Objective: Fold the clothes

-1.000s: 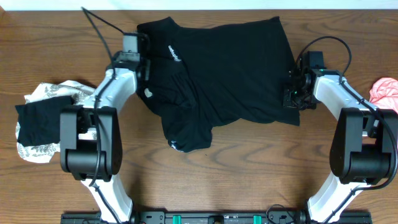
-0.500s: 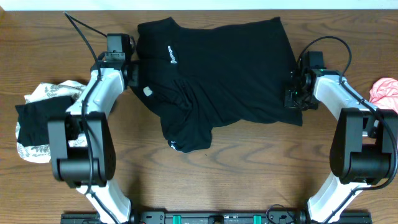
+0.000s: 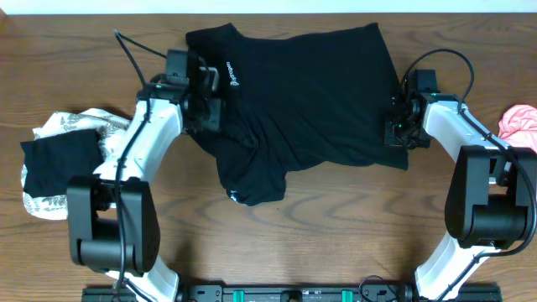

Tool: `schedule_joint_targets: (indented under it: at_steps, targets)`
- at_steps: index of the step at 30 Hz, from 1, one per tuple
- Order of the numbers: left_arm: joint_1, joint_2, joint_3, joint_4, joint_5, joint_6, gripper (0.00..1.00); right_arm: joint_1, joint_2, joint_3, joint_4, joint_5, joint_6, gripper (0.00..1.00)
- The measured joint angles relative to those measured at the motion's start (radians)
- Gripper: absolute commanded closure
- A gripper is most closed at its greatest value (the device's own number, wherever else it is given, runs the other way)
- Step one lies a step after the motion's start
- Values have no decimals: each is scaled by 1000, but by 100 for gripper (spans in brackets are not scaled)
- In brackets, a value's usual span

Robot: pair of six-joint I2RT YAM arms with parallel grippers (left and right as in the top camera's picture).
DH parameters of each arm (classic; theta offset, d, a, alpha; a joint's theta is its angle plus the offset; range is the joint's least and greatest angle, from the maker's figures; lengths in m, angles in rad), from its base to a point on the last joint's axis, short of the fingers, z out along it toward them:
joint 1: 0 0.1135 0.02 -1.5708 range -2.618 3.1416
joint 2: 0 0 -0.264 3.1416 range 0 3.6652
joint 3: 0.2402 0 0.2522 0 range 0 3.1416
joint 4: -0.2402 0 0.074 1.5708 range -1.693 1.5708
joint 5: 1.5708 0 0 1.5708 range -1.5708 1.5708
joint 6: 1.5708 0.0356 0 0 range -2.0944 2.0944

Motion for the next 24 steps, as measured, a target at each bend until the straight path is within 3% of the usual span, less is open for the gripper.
schedule_joint_targets:
  at_steps: [3, 7, 10, 17, 24]
  targets:
    - [-9, 37, -52, 37, 21, -1, 74, 0, 0, 0, -3, 2, 0, 92]
    - [-10, 85, -110, 96, 31, 10, 81, 0, 0, 0, -7, 3, 0, 91]
    - [-9, 104, -127, 150, 40, 16, 94, 0, 0, 1, -11, 4, 0, 92]
    - [-10, 127, -126, 246, 10, 22, 94, 0, 0, 1, -22, 8, 0, 92]
    - [48, 143, -107, 283, -133, -16, 94, 0, -1, 2, -47, 61, 0, 92]
